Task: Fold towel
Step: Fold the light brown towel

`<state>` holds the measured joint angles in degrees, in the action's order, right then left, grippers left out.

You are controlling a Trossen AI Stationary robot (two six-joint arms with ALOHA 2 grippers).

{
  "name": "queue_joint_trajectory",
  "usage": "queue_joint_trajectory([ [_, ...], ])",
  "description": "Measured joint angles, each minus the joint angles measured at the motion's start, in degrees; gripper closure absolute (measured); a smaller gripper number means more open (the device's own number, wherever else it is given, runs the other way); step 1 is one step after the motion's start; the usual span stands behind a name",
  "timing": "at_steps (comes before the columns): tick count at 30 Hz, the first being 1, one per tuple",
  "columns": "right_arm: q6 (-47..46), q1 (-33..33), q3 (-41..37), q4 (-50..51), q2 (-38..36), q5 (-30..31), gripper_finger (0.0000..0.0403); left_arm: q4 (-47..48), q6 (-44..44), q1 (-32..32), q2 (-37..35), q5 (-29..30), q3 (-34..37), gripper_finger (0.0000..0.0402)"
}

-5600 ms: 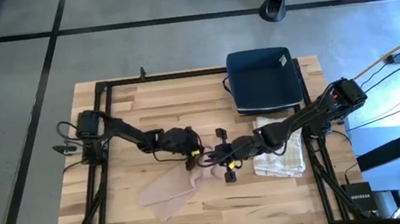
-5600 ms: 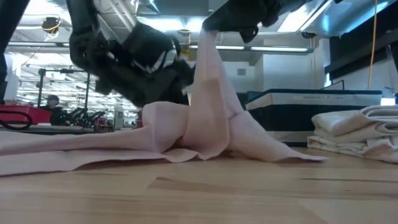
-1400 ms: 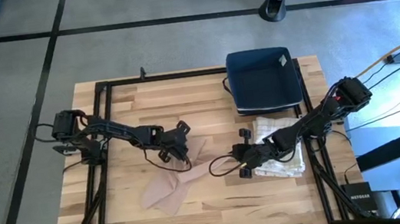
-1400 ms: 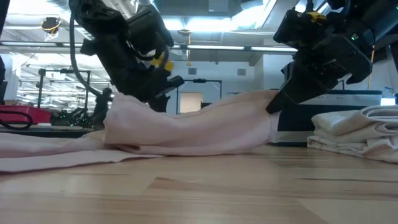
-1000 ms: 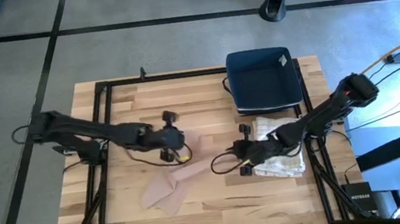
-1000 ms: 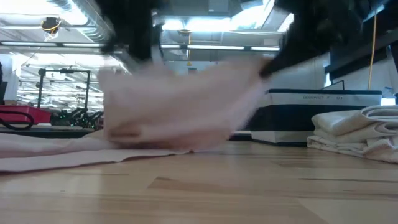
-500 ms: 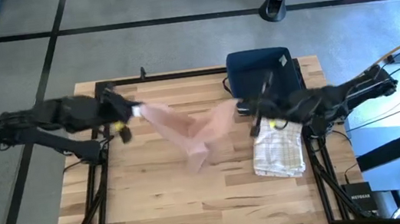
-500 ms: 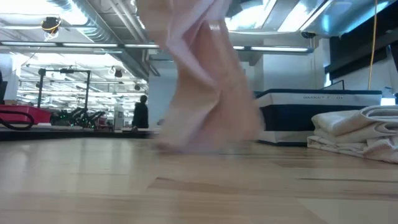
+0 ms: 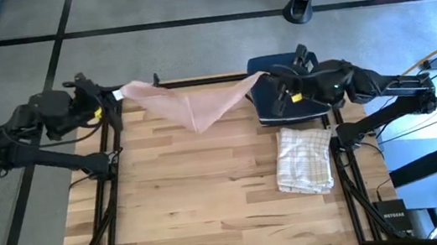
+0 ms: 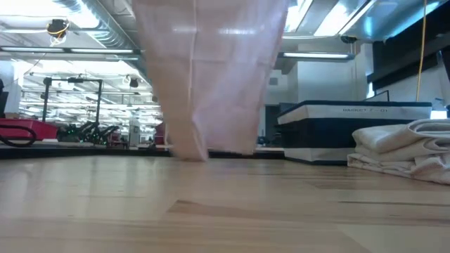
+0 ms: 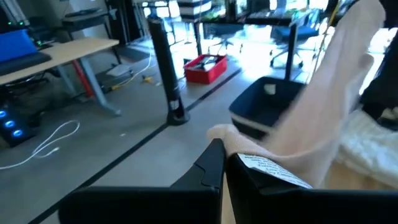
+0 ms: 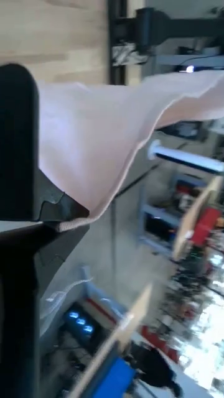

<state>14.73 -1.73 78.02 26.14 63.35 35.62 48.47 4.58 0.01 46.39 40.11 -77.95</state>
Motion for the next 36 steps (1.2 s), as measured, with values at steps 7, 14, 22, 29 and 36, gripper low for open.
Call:
queue_joint_trajectory([
  [7, -2.89, 3.02, -0.01, 3.45, 0.47, -1.99, 0.0398, 1.31, -0.29, 1.66, 0.99, 0.04, 0.04, 0.0399],
  [14, -2.49, 5.39, 0.00, -0.60, 0.46, -3.47, 0.0398, -2.28, -4.16, 3.49, 1.52, 5.14, 0.06, 0.0397],
  [22, -1.99, 13.34, 0.00, -4.13, 4.07, -8.42, 0.0398, -9.30, -12.31, 8.37, 3.06, 9.31, 0.06, 0.0399],
  [29, 3.59, 21.93, 0.00, -16.83, 7.40, -11.31, 0.0398, -14.84, -18.89, 15.89, 6.20, 11.62, 0.11, 0.0400],
  [36, 8.27, 28.09, 0.03, -29.99, 8.63, -18.55, 0.0398, -30.02, -32.31, 20.44, 5.94, 4.24, 0.15, 0.0400],
])
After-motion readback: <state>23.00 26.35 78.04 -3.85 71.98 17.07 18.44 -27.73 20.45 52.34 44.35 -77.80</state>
